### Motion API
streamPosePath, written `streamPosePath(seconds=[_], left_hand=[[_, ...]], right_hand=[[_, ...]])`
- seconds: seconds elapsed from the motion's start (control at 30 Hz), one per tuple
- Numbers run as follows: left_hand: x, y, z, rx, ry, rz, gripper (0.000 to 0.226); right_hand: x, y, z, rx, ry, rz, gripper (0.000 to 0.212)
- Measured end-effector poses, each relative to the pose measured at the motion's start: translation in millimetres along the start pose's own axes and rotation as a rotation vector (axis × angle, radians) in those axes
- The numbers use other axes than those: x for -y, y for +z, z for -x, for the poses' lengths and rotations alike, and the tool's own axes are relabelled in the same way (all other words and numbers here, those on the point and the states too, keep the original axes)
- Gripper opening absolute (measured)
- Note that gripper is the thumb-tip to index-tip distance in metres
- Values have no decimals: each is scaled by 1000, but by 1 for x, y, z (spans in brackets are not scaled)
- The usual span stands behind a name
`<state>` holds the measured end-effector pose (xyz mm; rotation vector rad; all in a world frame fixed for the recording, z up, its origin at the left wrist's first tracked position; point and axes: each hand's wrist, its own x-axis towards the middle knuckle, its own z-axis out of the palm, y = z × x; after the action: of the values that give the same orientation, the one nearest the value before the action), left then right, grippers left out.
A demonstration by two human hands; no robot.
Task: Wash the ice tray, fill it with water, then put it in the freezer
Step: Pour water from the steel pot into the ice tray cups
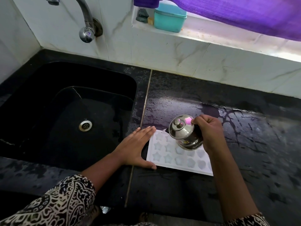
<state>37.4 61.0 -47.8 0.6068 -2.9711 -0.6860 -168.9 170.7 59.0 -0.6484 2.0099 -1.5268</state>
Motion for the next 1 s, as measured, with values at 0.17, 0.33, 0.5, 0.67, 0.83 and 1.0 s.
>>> streamPosePath(seconds=[0.17,0.33,0.5,0.67,0.83,1.0], left_hand=[[0,1,0,-1,-1,14,129],[0,1,0,-2,-4,20,129],[0,0,0,3,-7,21,129],[0,0,0,1,-7,22,129],[-1,0,1,-7,-6,29,129],[-1,0,1,-10,-8,28,129]], right_hand=[[1,-1,1,7,7,-8,13],[1,-3,2,3,8,-19,15],[1,-2,1,-5,11,-21,25],[1,-2,1,-5,13,-20,28],[2,-2,1,-10,12,-14,22],[2,-1,0,-6,15,-15,10]])
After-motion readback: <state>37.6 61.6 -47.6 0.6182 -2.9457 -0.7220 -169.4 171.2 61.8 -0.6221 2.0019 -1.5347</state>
